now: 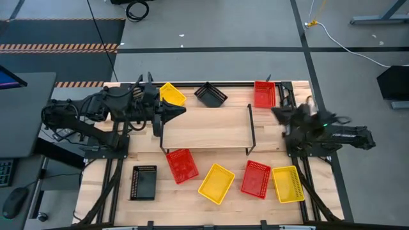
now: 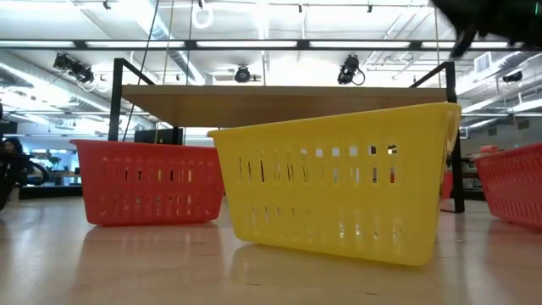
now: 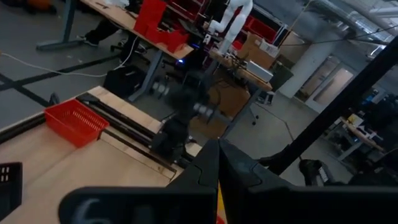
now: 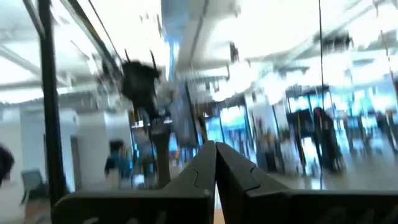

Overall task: Stack baskets on shelf by color
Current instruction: Put the bottom right red basket on the shelf

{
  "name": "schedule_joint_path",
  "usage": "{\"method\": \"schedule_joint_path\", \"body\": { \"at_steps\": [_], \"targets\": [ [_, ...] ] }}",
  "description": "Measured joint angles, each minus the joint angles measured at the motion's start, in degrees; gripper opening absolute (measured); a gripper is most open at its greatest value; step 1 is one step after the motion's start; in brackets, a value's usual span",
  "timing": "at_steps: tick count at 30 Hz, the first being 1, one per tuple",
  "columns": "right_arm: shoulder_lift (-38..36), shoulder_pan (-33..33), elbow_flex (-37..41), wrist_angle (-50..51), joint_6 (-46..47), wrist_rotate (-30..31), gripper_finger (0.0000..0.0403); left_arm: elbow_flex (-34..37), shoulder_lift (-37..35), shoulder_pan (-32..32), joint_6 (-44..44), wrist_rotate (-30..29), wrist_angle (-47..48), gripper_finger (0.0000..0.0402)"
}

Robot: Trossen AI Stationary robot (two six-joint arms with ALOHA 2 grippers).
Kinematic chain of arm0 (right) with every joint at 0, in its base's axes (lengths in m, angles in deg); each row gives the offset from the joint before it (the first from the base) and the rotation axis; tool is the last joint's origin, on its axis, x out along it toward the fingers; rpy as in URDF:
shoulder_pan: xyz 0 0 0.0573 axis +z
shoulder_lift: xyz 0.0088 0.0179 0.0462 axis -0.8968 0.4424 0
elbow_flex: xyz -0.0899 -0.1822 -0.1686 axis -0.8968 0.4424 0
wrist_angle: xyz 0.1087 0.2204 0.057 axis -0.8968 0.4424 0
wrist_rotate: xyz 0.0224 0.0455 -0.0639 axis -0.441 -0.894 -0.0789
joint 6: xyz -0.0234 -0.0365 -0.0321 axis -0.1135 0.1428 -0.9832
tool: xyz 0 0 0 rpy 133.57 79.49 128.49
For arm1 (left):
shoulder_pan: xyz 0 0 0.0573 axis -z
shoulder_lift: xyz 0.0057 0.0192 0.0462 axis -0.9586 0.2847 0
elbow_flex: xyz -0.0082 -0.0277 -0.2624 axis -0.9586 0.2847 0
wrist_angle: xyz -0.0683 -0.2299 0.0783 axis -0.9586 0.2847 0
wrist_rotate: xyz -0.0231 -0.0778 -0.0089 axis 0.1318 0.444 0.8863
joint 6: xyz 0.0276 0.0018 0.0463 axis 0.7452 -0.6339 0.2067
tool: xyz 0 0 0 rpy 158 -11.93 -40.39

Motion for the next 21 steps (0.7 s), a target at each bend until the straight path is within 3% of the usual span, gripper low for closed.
{"method": "schedule_joint_path", "body": {
  "at_steps": [6, 11, 16, 21],
  "targets": [
    [17.7, 0.0, -27.3, 22.4, -4.7, -0.6, 0.0014, 0.0, 0.0, -0.8, 1.9, -0.6, -1.4, 0.0007],
    [35.7, 0.0, -50.4, 47.4, -5.1, -0.6, 0.0014, 0.0, 0.0, -2.1, 2.8, -0.9, -1.4, 0.0007],
    [50.6, 0.0, -67.3, 64.1, 9.2, -0.9, 0.0014, 0.0, -0.1, -3.8, 9.2, -1.6, 1.2, 0.0007],
    [60.0, 0.0, -77.2, 61.3, 32.0, -5.7, 0.0014, 0.0, -0.3, -5.1, 10.8, -1.5, 7.4, 0.0027]
  ]
}}
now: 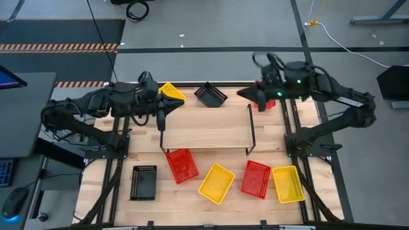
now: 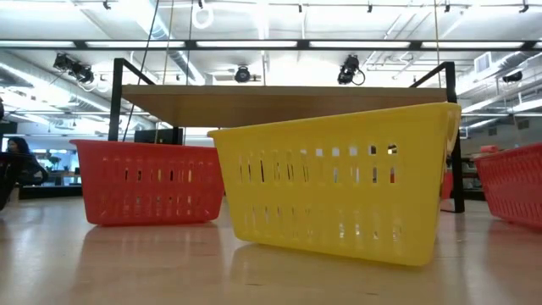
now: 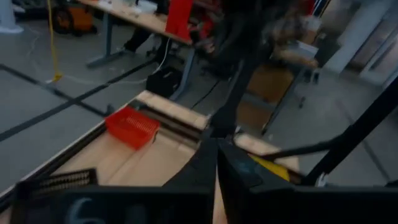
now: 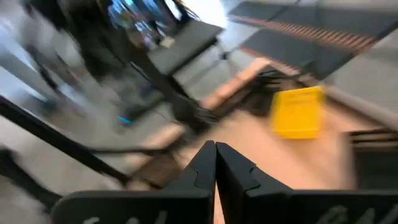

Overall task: Stack baskets on shelf by color
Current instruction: Put the bottom right red basket on the shelf

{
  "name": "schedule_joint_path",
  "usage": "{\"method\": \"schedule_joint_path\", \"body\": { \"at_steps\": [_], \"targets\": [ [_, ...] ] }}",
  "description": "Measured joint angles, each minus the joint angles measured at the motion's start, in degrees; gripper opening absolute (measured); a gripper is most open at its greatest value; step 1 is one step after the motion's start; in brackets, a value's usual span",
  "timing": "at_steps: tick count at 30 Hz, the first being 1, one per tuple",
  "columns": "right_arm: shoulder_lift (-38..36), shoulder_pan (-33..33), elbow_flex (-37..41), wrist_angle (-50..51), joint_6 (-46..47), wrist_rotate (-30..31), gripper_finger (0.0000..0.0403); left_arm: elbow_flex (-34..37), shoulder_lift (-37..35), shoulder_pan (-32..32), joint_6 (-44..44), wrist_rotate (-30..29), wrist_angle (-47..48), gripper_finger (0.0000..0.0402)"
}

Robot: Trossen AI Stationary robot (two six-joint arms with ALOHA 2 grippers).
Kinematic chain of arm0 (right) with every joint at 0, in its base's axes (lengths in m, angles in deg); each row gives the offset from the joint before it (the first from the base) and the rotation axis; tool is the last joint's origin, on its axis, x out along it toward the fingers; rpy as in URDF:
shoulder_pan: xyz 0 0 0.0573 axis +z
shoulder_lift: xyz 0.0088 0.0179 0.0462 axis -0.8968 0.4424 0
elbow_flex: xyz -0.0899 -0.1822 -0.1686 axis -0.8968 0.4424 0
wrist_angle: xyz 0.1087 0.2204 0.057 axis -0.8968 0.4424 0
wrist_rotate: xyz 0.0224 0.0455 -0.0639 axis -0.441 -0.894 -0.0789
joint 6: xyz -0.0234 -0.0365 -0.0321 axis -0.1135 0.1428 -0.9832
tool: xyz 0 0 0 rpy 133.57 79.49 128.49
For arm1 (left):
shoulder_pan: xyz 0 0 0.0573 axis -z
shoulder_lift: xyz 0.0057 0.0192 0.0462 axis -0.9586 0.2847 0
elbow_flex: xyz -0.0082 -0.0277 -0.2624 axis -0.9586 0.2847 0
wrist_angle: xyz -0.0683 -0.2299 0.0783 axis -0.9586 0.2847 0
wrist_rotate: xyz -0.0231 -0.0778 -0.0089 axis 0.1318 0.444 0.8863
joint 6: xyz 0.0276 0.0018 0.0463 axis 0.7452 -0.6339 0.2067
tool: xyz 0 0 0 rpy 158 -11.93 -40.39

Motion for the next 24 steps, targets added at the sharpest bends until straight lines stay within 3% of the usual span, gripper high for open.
{"method": "schedule_joint_path", "body": {
  "at_steps": [7, 13, 24],
  "targets": [
    [7.2, 0.0, -5.1, -18.4, 6.9, -8.3, 0.0014, 0.0, 0.0, -1.7, -3.1, 2.3, 8.4, 0.0116],
    [11.4, -0.1, -5.1, -36.0, 6.9, -11.9, 0.0014, 0.0, -0.4, -3.8, -4.6, 2.4, 8.6, 0.0195],
    [19.2, 0.0, -5.1, -42.2, 9.9, -12.4, 0.0014, 0.0, -0.5, -5.8, -7.3, 11.0, 14.2, 0.0253]
  ]
}}
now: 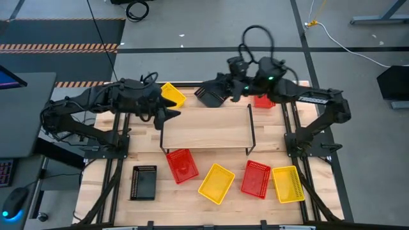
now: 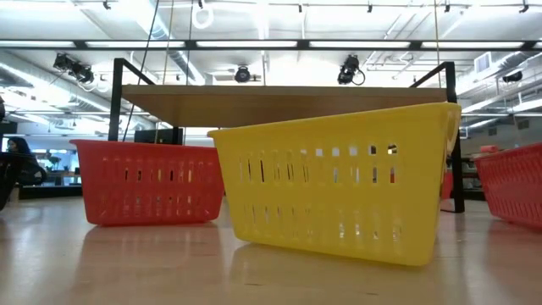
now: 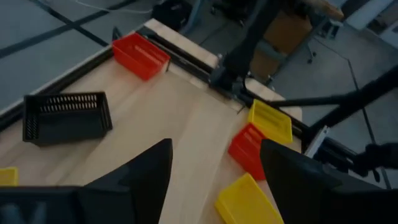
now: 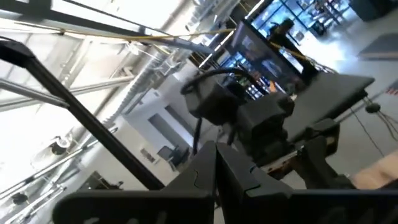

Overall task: Stack baskets on shelf by color
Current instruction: Put the bottom right red basket on the shelf

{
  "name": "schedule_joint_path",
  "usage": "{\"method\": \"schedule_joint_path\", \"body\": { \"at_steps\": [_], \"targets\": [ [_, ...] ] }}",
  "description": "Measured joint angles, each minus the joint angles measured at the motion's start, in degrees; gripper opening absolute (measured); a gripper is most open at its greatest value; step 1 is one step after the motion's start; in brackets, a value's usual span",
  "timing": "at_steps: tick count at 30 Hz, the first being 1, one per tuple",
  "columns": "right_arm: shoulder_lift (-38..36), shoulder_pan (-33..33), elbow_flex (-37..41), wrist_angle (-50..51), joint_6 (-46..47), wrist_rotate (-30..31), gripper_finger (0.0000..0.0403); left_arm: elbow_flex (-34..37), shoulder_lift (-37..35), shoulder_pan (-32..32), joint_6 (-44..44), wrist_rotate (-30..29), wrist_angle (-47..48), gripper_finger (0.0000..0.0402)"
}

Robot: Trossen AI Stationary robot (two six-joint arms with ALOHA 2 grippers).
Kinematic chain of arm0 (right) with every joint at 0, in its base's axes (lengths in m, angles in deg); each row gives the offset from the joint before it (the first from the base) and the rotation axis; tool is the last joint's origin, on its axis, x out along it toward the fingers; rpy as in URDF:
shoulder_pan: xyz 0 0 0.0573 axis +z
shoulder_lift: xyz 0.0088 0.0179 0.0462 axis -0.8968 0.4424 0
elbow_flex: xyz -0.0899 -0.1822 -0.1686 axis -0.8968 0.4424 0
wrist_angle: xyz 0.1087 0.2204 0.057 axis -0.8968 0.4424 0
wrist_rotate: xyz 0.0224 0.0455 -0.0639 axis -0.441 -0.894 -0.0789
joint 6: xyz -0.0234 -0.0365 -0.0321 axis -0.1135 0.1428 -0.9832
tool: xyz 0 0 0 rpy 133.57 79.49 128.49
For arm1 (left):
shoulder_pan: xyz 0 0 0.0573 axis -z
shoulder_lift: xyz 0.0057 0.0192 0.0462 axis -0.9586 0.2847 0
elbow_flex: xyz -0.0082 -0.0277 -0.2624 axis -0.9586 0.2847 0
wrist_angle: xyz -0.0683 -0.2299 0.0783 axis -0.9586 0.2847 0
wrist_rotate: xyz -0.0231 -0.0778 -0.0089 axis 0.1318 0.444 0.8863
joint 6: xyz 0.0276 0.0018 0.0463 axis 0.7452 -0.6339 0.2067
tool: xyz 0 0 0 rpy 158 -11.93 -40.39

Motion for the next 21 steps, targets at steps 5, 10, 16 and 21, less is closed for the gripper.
{"method": "schedule_joint_path", "body": {
  "at_steps": [5, 10, 16, 21],
  "targets": [
    [3.5, -0.3, 0.0, 0.0, 5.9, -13.2, 0.0014, 0.0, -0.4, 0.0, 1.4, 0.0, 0.1, 0.0252],
    [3.5, 2.9, 0.0, -1.0, 9.3, -20.5, 0.0024, 0.0, -0.9, 0.0, 1.6, 0.0, 0.3, 0.0248],
    [3.6, 5.2, 0.0, -5.8, 7.9, -16.5, 0.0040, 0.0, -0.8, 0.0, 3.9, 0.0, -0.4, 0.0251],
    [4.6, 5.6, 0.0, -8.5, 5.4, -9.4, 0.0041, 0.0, -0.8, 0.0, 4.1, 0.0, -0.3, 0.0248]
  ]
}}
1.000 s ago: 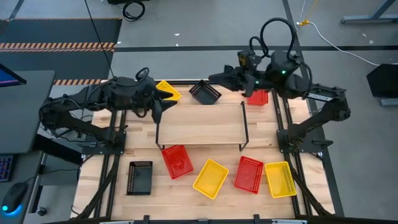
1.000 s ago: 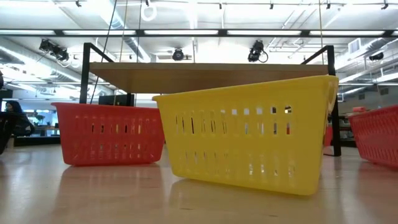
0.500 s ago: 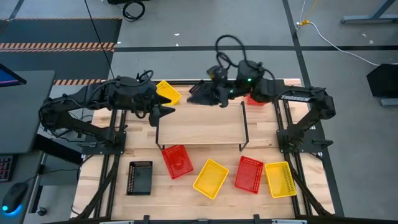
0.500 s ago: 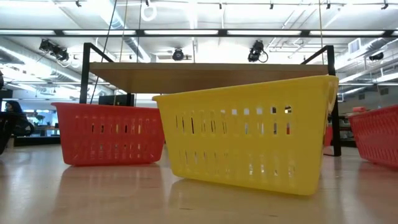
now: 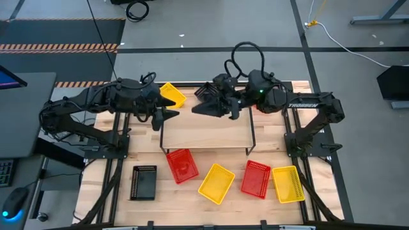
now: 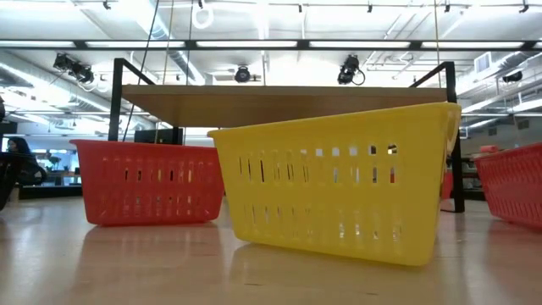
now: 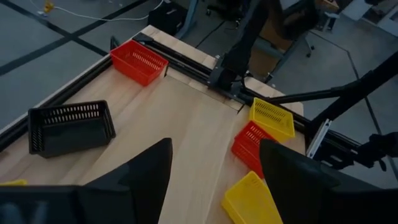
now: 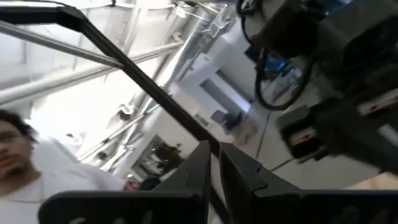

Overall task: Stack baskets on shelf by color
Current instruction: Put the bottom right red basket on the shelf

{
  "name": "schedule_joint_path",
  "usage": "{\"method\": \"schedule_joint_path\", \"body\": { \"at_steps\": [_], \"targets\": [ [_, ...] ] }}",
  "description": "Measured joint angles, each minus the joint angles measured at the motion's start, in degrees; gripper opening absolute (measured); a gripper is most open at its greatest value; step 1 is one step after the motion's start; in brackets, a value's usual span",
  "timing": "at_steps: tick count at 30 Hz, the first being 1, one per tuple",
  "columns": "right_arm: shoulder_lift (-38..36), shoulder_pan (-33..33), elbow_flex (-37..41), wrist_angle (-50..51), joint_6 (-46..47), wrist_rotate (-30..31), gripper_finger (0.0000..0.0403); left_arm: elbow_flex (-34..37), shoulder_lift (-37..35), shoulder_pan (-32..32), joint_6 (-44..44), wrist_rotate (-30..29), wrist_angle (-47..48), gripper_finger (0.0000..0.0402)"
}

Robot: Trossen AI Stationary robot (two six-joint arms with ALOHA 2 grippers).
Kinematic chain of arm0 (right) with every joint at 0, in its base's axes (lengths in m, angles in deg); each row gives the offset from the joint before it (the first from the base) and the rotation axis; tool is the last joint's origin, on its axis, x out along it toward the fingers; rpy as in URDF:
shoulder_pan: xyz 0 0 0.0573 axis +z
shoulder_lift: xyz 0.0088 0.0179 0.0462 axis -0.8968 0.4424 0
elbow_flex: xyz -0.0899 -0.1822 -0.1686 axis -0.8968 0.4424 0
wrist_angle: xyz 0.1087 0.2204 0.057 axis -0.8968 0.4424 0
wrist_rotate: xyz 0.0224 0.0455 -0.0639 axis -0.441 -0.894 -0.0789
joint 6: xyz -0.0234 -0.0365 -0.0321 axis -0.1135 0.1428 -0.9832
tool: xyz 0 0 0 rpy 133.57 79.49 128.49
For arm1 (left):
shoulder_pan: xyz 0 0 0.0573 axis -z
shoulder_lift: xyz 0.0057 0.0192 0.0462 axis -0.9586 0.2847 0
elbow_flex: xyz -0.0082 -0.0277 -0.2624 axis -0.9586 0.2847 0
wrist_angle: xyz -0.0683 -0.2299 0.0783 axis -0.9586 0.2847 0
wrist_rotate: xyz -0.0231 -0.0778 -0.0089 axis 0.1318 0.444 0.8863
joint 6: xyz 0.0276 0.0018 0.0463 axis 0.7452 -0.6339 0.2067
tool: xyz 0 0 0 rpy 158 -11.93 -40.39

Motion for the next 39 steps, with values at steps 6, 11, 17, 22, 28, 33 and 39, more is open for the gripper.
{"method": "schedule_joint_path", "body": {
  "at_steps": [6, 11, 17, 22, 28, 33, 39],
  "targets": [
    [-0.3, 2.1, -1.8, 9.5, -11.0, 5.3, 0.0041, 0.0, 0.0, 0.0, -0.3, 2.1, 0.1, 0.0250],
    [-0.1, 5.2, -13.7, 42.5, -21.7, 12.3, 0.0043, 0.0, 0.0, 0.0, -1.6, 4.7, 0.1, 0.0249],
    [-0.1, 11.5, -23.6, 65.6, -22.8, 22.4, 0.0070, 0.0, 0.0, 0.0, -2.0, 4.9, 0.1, 0.0249],
    [-0.1, 17.8, -25.4, 79.2, -17.6, 23.9, 0.0106, 0.0, 0.0, 0.0, -2.0, 4.9, -0.4, 0.0248],
    [-0.1, 24.9, -25.3, 92.6, -9.9, 23.9, 0.0139, 0.0, 0.0, 0.0, -3.1, 4.9, -0.8, 0.0249],
    [0.5, 29.7, -25.3, 95.5, -2.9, 22.9, 0.0146, 0.0, 0.0, 0.0, -3.1, 4.8, -0.8, 0.0246],
    [4.1, 36.3, -23.0, 99.6, 3.4, 18.7, 0.0147, 0.0, 0.0, 0.0, -3.1, 2.8, -0.7, 0.0250]
  ]
}}
